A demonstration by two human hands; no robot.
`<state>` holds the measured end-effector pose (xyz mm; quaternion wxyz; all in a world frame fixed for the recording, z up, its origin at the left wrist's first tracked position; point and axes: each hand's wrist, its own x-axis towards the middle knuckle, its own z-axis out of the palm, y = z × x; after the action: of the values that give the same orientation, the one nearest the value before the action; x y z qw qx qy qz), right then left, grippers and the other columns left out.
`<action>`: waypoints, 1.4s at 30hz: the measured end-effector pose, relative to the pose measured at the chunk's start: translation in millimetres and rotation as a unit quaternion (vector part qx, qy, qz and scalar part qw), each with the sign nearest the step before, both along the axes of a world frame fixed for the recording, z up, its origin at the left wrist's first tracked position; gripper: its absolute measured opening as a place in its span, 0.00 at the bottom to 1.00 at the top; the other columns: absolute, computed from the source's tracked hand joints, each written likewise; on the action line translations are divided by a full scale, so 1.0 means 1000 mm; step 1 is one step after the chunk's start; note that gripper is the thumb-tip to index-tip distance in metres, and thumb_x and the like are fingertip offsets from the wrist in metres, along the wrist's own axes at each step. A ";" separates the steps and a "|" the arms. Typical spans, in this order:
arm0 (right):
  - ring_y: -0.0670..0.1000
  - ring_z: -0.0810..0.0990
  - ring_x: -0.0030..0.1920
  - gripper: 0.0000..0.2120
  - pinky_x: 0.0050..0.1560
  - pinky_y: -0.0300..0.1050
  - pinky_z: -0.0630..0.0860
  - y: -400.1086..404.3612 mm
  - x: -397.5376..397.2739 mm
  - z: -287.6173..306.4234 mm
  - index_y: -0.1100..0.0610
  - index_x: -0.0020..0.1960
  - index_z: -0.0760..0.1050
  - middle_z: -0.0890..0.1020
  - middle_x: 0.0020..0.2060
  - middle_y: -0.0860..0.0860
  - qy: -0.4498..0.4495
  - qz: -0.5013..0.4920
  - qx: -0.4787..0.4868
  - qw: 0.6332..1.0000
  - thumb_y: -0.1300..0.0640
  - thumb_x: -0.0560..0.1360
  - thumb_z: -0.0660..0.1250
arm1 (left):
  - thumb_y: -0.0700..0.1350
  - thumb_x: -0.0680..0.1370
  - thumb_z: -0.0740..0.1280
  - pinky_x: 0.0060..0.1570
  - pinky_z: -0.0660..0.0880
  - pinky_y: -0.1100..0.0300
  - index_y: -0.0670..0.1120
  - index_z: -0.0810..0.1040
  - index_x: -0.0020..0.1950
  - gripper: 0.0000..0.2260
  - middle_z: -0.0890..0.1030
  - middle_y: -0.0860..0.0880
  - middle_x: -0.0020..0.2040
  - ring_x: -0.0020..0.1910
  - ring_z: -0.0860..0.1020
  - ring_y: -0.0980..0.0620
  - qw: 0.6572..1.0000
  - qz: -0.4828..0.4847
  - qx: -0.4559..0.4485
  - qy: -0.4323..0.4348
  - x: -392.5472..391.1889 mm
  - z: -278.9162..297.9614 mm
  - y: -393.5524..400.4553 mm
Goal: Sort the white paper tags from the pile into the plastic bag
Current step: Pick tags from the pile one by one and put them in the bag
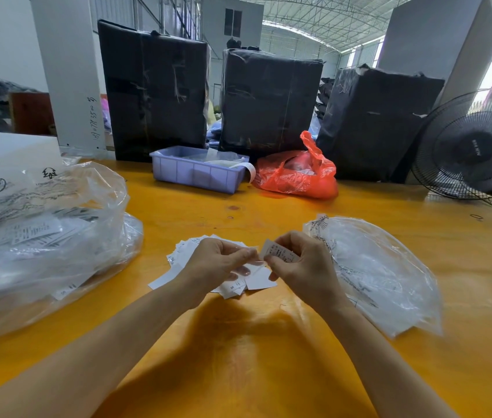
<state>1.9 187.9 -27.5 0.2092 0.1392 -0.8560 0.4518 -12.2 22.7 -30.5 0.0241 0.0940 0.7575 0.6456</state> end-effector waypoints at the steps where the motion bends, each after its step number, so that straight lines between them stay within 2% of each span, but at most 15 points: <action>1: 0.46 0.82 0.28 0.08 0.30 0.41 0.79 0.000 0.000 0.000 0.56 0.42 0.75 0.81 0.36 0.52 -0.010 0.006 0.003 1.000 0.66 0.70 0.72 | 0.46 0.76 0.69 0.33 0.73 0.67 0.45 0.84 0.46 0.07 0.86 0.50 0.43 0.33 0.80 0.60 1.000 0.000 -0.001 0.003 0.000 0.000 0.000; 5: 0.50 0.83 0.30 0.05 0.34 0.47 0.79 0.000 0.002 0.002 0.61 0.43 0.76 0.82 0.35 0.56 -0.063 0.035 -0.019 0.997 0.67 0.70 0.71 | 0.45 0.75 0.70 0.30 0.73 0.69 0.45 0.84 0.44 0.06 0.85 0.51 0.37 0.33 0.80 0.60 1.000 -0.004 0.005 0.003 0.000 -0.001 0.000; 8: 0.54 0.84 0.33 0.08 0.38 0.50 0.80 0.002 0.004 0.005 0.65 0.47 0.76 0.82 0.41 0.59 -0.108 0.055 -0.056 0.991 0.66 0.70 0.72 | 0.46 0.74 0.71 0.31 0.73 0.69 0.46 0.85 0.43 0.05 0.85 0.52 0.36 0.33 0.80 0.60 1.000 -0.015 0.002 0.001 0.001 -0.002 -0.001; 11: 0.54 0.84 0.35 0.12 0.36 0.41 0.79 0.000 0.009 0.009 0.64 0.54 0.76 0.80 0.46 0.60 -0.150 0.084 -0.076 0.982 0.62 0.72 0.72 | 0.45 0.74 0.71 0.31 0.73 0.69 0.45 0.84 0.43 0.05 0.85 0.50 0.36 0.33 0.80 0.60 1.000 -0.015 -0.002 0.005 0.001 -0.002 0.000; 14: 0.41 0.78 0.27 0.12 0.30 0.29 0.70 -0.001 0.009 0.010 0.60 0.61 0.76 0.82 0.35 0.56 -0.178 0.091 -0.061 0.978 0.62 0.77 0.65 | 0.43 0.74 0.71 0.31 0.73 0.70 0.47 0.84 0.40 0.04 0.83 0.52 0.33 0.32 0.79 0.61 1.000 -0.003 0.009 0.010 0.001 -0.003 0.001; 17: 0.38 0.73 0.24 0.17 0.25 0.28 0.65 -0.001 0.008 0.008 0.57 0.67 0.71 0.80 0.27 0.48 -0.206 0.101 -0.061 0.971 0.62 0.79 0.63 | 0.42 0.74 0.71 0.30 0.72 0.70 0.47 0.84 0.39 0.04 0.83 0.52 0.32 0.30 0.78 0.61 1.000 0.007 0.017 0.019 0.001 -0.004 0.001; 19: 0.40 0.78 0.29 0.22 0.30 0.27 0.68 -0.002 0.010 0.009 0.57 0.70 0.68 0.81 0.33 0.52 -0.194 0.105 -0.046 0.974 0.62 0.77 0.66 | 0.42 0.74 0.71 0.30 0.72 0.70 0.47 0.84 0.40 0.04 0.83 0.51 0.31 0.30 0.78 0.61 1.000 0.005 0.016 0.021 0.000 -0.004 0.002; 21: 0.47 0.83 0.33 0.27 0.36 0.28 0.74 -0.002 0.011 0.011 0.58 0.70 0.67 0.81 0.43 0.63 -0.177 0.101 -0.047 0.978 0.64 0.73 0.71 | 0.43 0.74 0.71 0.31 0.73 0.70 0.47 0.84 0.41 0.03 0.83 0.51 0.32 0.31 0.79 0.61 1.000 0.000 0.010 0.020 0.001 -0.005 0.003; 23: 0.54 0.84 0.33 0.29 0.38 0.35 0.78 0.000 0.010 0.011 0.60 0.66 0.68 0.79 0.44 0.68 -0.183 0.102 -0.081 0.974 0.65 0.69 0.74 | 0.44 0.74 0.71 0.31 0.73 0.71 0.47 0.85 0.41 0.03 0.84 0.51 0.33 0.33 0.79 0.61 1.000 -0.007 0.003 0.017 0.001 -0.007 0.004; 26: 0.58 0.84 0.35 0.25 0.41 0.46 0.81 0.000 0.008 0.009 0.60 0.64 0.68 0.81 0.41 0.64 -0.182 0.095 -0.103 0.973 0.65 0.70 0.73 | 0.45 0.74 0.71 0.30 0.73 0.71 0.48 0.85 0.40 0.04 0.84 0.51 0.33 0.32 0.79 0.61 1.000 -0.010 0.011 0.011 0.001 -0.007 0.005; 28: 0.58 0.85 0.37 0.22 0.49 0.54 0.81 0.000 0.006 0.006 0.60 0.64 0.68 0.82 0.42 0.60 -0.170 0.078 -0.127 0.974 0.64 0.73 0.71 | 0.44 0.74 0.71 0.29 0.72 0.70 0.49 0.84 0.40 0.05 0.83 0.52 0.33 0.31 0.78 0.61 0.999 0.011 0.040 0.003 0.000 -0.007 0.004; 30: 0.57 0.85 0.36 0.17 0.50 0.60 0.79 -0.002 0.004 0.005 0.60 0.59 0.71 0.82 0.42 0.60 -0.141 0.054 -0.151 0.977 0.64 0.73 0.70 | 0.45 0.74 0.70 0.28 0.72 0.70 0.47 0.84 0.42 0.03 0.83 0.52 0.33 0.30 0.78 0.61 0.997 0.033 0.073 -0.018 -0.002 -0.007 0.004; 34: 0.52 0.84 0.32 0.05 0.42 0.57 0.81 -0.007 0.004 0.002 0.59 0.50 0.77 0.84 0.37 0.53 -0.059 0.006 -0.120 0.991 0.63 0.75 0.68 | 0.45 0.74 0.71 0.29 0.72 0.68 0.42 0.83 0.49 0.08 0.83 0.49 0.39 0.32 0.79 0.59 0.995 0.032 0.087 -0.048 -0.002 -0.007 0.005; 39: 0.46 0.82 0.30 0.08 0.34 0.39 0.78 -0.016 0.005 0.003 0.58 0.54 0.80 0.82 0.33 0.51 -0.042 0.002 -0.078 0.996 0.63 0.77 0.66 | 0.43 0.71 0.72 0.40 0.77 0.58 0.39 0.83 0.50 0.11 0.83 0.41 0.46 0.45 0.81 0.47 0.989 0.022 0.134 -0.054 -0.002 -0.006 0.007; 42: 0.48 0.81 0.33 0.09 0.38 0.45 0.78 -0.023 0.004 0.007 0.58 0.56 0.79 0.82 0.35 0.54 -0.053 0.014 -0.079 0.995 0.62 0.76 0.66 | 0.45 0.67 0.73 0.40 0.77 0.57 0.39 0.83 0.48 0.13 0.83 0.41 0.44 0.44 0.81 0.46 0.982 0.034 0.177 -0.063 -0.002 -0.003 0.006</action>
<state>5.8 165.4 -20.4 0.1675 0.1101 -0.8257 0.5273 -14.5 28.4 -33.5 0.0333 0.0301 0.6305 0.7749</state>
